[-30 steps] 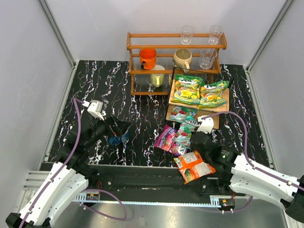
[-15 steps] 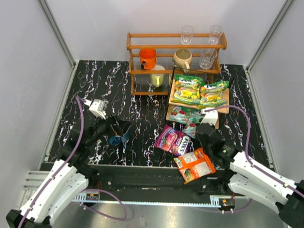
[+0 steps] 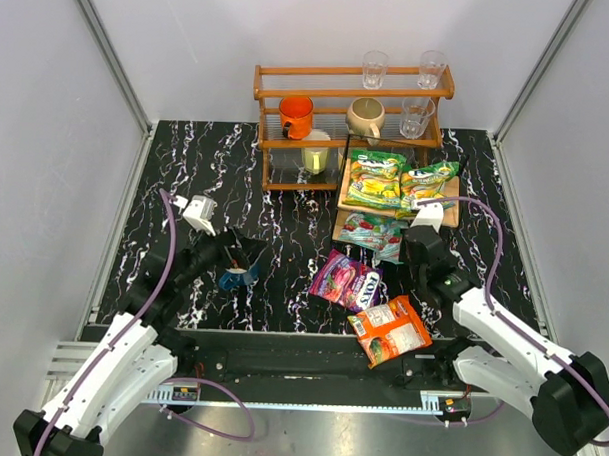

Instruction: Place and organize the candy bags onto the shelf

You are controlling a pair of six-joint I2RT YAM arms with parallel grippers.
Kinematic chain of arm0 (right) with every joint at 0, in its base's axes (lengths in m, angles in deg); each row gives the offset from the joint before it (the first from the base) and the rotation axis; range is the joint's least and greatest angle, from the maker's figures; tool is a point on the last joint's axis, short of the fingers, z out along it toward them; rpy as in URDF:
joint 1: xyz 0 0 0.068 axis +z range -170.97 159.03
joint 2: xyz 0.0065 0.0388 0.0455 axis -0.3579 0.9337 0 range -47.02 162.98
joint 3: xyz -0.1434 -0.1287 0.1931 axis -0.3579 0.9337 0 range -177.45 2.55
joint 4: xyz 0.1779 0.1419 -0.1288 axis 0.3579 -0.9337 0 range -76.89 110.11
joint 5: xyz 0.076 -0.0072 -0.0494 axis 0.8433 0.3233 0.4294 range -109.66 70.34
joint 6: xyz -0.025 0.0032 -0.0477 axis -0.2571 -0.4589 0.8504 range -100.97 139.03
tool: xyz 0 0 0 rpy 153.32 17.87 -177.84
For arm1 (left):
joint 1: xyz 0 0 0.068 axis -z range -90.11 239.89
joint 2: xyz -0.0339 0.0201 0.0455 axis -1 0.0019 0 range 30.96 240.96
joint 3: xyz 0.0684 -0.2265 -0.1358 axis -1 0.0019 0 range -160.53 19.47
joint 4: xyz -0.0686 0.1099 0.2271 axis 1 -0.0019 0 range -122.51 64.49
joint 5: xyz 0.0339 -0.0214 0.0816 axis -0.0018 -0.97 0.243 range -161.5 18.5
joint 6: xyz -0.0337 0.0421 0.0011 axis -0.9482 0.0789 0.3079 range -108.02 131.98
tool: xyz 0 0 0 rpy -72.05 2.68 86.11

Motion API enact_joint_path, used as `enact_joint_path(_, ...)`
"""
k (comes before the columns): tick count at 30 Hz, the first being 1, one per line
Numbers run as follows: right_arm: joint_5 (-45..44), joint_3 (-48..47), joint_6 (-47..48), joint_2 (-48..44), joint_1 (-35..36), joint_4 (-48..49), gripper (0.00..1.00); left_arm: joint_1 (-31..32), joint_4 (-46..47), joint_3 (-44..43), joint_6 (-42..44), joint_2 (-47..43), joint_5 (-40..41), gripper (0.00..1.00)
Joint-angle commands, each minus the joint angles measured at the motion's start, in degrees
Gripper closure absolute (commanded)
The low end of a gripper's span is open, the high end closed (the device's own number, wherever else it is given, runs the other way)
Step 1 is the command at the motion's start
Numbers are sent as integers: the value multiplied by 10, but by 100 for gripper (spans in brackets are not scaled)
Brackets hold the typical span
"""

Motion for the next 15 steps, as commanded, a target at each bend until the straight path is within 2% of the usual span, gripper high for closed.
enact_joint_path(1, 55, -29, 41, 19, -24, 86, 100, 1, 43, 6, 12, 9, -8, 1)
enact_joint_path(9, 33, -29, 39, 44, -63, 79, 100, 0, 57, 8, 12, 23, -11, 1)
enact_joint_path(12, 0, -32, 24, 39, -65, 68, 44, 1, 62, 10, 9, 29, -15, 1)
enact_joint_path(13, -10, -31, 13, 35, -65, 53, 34, 1, 63, 11, 9, 30, -14, 1)
enact_joint_path(15, -28, -29, 8, 17, -65, 48, 32, 0, 64, 12, 9, 30, -16, 1)
